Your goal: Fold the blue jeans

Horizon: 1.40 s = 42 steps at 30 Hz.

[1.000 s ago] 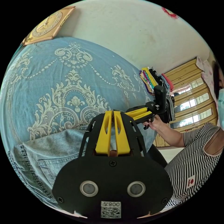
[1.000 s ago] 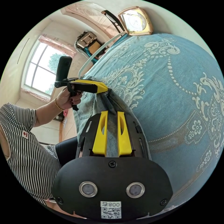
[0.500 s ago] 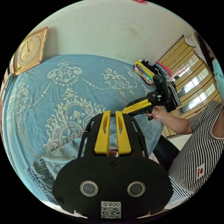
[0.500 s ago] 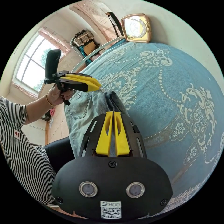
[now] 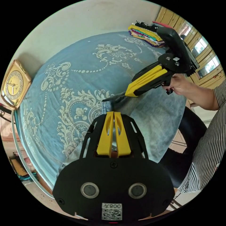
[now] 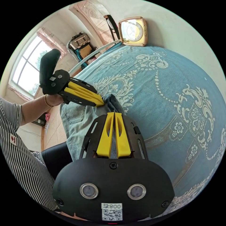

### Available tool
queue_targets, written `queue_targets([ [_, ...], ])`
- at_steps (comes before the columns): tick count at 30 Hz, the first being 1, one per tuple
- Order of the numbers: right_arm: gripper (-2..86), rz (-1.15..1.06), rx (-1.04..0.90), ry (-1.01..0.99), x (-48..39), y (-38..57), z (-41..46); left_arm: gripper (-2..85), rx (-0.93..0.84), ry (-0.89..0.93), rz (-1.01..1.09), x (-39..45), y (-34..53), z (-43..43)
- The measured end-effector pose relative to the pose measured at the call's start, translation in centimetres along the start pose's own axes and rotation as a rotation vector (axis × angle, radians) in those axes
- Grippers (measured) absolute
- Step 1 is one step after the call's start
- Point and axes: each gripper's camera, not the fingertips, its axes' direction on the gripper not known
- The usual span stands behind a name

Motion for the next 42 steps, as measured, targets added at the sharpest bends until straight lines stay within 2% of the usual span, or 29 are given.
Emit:
queue_targets([
  [7, 0.3, 0.067, 0.003, -0.042, 1.7, 0.8, 0.2, 0.3, 0.049, 0.016, -0.044, 1.2, -0.2, 1.2],
  [10, 0.2, 0.079, 0.001, -0.059, 2.3, 1.1, 0.3, 0.2, 0.093, 0.135, 0.037, 2.2, -1.3, 1.4],
  [14, 0.3, 0.104, -0.002, -0.092, 3.3, 1.5, 0.4, 0.2, -0.096, 0.115, 0.050, 3.7, -1.4, 6.4],
  [16, 0.3, 0.103, -0.026, -0.083, 3.5, 1.7, 0.9, 0.2, -0.054, 0.147, 0.012, 3.7, -0.4, 6.5],
  [19, 0.3, 0.120, -0.020, -0.098, 4.2, 2.1, 0.8, 0.2, 0.146, 0.168, -0.040, 3.8, 2.2, 4.1],
  [20, 0.3, 0.125, -0.018, -0.107, 4.4, 2.2, 0.8, 0.2, 0.148, 0.213, -0.047, 3.8, 2.8, 4.3],
  [21, 0.3, 0.131, -0.016, -0.119, 4.8, 2.4, 0.8, 0.1, 0.114, 0.228, -0.048, 3.9, 2.9, 5.0],
  [23, 0.3, 0.138, -0.014, -0.124, 5.0, 2.7, 0.8, 0.1, -0.120, 0.205, -0.025, 5.2, 3.4, 9.4],
  [24, 0.3, 0.140, -0.012, -0.129, 5.1, 2.8, 0.7, 0.1, -0.134, 0.195, -0.023, 5.6, 3.8, 10.0],
  [25, 0.3, 0.143, -0.012, -0.130, 5.2, 3.0, 0.6, 0.1, -0.078, 0.188, -0.023, 6.1, 4.6, 9.9],
  [29, 0.2, 0.142, -0.011, -0.143, 5.7, 3.4, 0.2, 0.0, -0.178, 0.320, -0.014, 7.5, 7.3, 11.9],
  [34, 0.2, 0.156, -0.015, -0.147, 6.2, 4.3, 0.4, 0.0, -0.180, 0.387, -0.099, 6.8, 10.1, 13.5],
  [38, 0.2, 0.180, -0.009, -0.147, 6.7, 5.2, 0.5, 0.0, -0.205, 0.422, -0.089, 6.2, 10.8, 15.2],
  [42, 0.2, 0.201, 0.003, -0.135, 7.4, 6.2, 0.7, 0.1, -0.056, 0.395, -0.104, 4.6, 10.4, 14.5],
])
